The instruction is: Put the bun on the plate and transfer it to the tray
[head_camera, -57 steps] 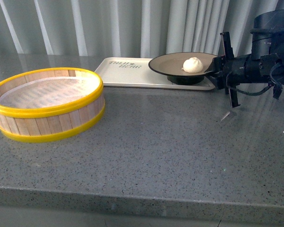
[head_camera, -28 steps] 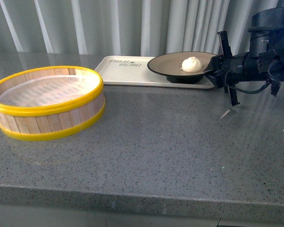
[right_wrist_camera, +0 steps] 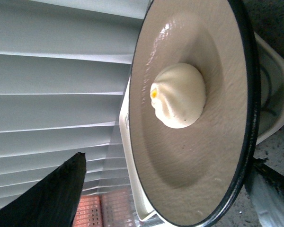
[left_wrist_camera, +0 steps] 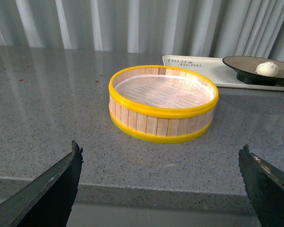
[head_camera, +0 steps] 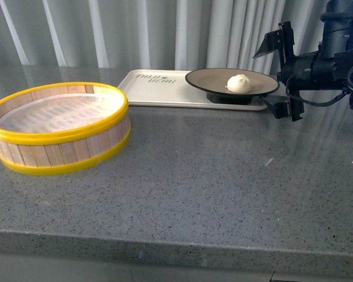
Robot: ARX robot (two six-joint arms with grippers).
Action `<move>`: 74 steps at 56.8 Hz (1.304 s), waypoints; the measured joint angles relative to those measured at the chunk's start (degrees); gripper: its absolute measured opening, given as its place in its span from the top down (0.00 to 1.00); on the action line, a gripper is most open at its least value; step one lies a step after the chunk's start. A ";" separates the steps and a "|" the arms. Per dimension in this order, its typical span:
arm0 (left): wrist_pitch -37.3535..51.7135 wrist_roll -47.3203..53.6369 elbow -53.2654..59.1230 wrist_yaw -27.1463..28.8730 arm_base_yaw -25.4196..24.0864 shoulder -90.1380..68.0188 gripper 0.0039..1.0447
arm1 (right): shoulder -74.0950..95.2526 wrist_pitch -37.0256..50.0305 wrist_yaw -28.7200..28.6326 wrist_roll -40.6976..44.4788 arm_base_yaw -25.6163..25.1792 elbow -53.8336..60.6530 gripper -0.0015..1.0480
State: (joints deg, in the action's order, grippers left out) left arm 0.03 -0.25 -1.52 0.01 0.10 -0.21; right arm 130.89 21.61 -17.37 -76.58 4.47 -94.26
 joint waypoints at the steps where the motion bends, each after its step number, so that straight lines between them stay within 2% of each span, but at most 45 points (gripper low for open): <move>1: 0.00 0.00 0.00 0.00 0.00 0.00 0.06 | -0.48 0.13 0.07 -0.22 0.07 0.39 0.06; 4: 0.00 0.00 0.00 0.00 0.00 0.00 0.06 | -2.47 0.61 0.11 -0.63 0.39 2.32 0.09; 12: 0.00 0.00 0.00 0.00 0.00 0.00 0.06 | -8.68 3.15 0.07 -1.07 1.66 8.28 0.08; 22: 0.00 0.00 0.00 0.02 0.00 0.00 0.06 | -13.33 2.21 0.59 0.00 2.64 12.24 0.08; 30: 0.00 0.00 0.00 0.00 0.00 0.00 0.06 | -18.88 2.86 1.29 4.04 3.17 20.59 0.08; 34: 0.00 0.00 0.00 0.00 0.00 0.00 0.06 | -22.75 2.54 2.99 7.08 3.58 24.57 0.08; 46: 0.00 0.00 0.00 0.02 0.00 0.00 0.06 | -40.85 -4.17 14.67 15.28 5.14 40.50 0.08; 56: 0.00 0.00 0.00 -0.04 0.00 0.04 0.06 | -44.96 -4.90 17.46 20.15 5.35 45.44 0.09; 59: 0.00 0.00 0.00 0.00 0.00 0.02 0.06 | -44.83 7.67 23.93 29.81 5.42 50.05 0.18; 60: 0.00 0.00 0.00 -0.02 0.00 0.02 0.06 | -44.83 9.92 24.76 33.20 5.42 51.01 0.20; 63: 0.00 0.00 0.00 0.15 0.00 0.02 0.06 | -46.49 22.93 25.88 50.77 4.85 58.38 0.33; 64: 0.00 0.00 0.00 0.15 0.00 0.02 0.06 | -47.25 24.94 25.79 53.75 4.66 59.93 0.37; 67: 0.00 0.00 0.00 0.11 0.00 0.02 0.06 | -50.10 28.28 25.14 64.19 3.98 63.71 0.47; 74: 0.00 0.00 0.00 0.02 0.00 0.02 0.06 | -54.58 29.88 24.39 71.97 2.47 69.40 0.66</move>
State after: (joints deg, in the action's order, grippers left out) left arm 0.03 -0.25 -1.52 0.03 0.10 -0.19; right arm 76.31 51.48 7.03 -4.60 6.94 -24.86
